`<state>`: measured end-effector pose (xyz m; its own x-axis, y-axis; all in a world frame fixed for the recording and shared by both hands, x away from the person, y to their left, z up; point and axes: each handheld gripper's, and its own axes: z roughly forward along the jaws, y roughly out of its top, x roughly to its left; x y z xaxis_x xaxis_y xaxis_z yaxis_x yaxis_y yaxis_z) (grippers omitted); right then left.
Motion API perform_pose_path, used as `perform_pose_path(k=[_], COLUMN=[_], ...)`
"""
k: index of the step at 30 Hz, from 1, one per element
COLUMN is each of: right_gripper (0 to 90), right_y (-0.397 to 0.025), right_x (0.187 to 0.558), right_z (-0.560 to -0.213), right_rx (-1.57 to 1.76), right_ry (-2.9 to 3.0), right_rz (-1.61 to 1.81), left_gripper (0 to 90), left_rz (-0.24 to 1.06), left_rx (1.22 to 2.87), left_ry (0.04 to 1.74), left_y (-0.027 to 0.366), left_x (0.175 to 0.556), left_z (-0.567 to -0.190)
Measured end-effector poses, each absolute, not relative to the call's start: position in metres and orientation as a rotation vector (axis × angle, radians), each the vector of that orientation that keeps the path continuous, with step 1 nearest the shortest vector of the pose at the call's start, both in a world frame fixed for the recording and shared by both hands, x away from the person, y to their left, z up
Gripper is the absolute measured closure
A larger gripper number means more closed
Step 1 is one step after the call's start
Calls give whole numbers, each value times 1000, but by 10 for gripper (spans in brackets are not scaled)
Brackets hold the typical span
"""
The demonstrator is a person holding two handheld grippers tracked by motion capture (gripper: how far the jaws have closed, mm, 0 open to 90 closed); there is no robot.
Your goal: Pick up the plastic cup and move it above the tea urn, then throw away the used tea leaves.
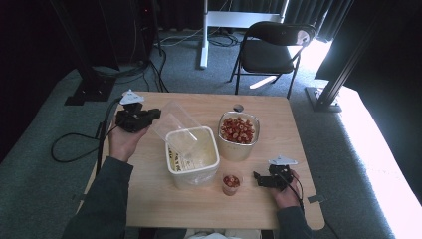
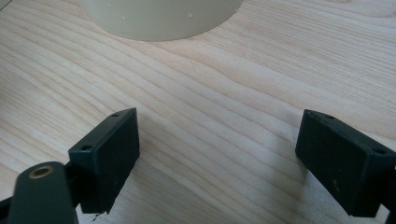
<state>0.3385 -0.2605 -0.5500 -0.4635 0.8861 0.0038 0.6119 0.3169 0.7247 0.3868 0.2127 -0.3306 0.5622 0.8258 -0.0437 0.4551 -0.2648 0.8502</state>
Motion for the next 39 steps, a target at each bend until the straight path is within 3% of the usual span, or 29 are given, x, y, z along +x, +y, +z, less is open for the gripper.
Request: perform_pose_path(k=[5, 11, 39], right_gripper=[130, 130, 135], right_y=[-261, -261, -260], right_x=[338, 338, 338], right_z=[-550, -550, -550], right_rx=[1331, 1331, 1332], right_ry=[2194, 2194, 2192], right_rz=[943, 943, 943], left_gripper=[688, 604, 497], left_rz=[538, 542, 561], left_rx=[1861, 1883, 1866], left_ry=[993, 983, 1028], left_y=[214, 210, 221], left_x=[380, 382, 387], left_z=[-319, -322, -353])
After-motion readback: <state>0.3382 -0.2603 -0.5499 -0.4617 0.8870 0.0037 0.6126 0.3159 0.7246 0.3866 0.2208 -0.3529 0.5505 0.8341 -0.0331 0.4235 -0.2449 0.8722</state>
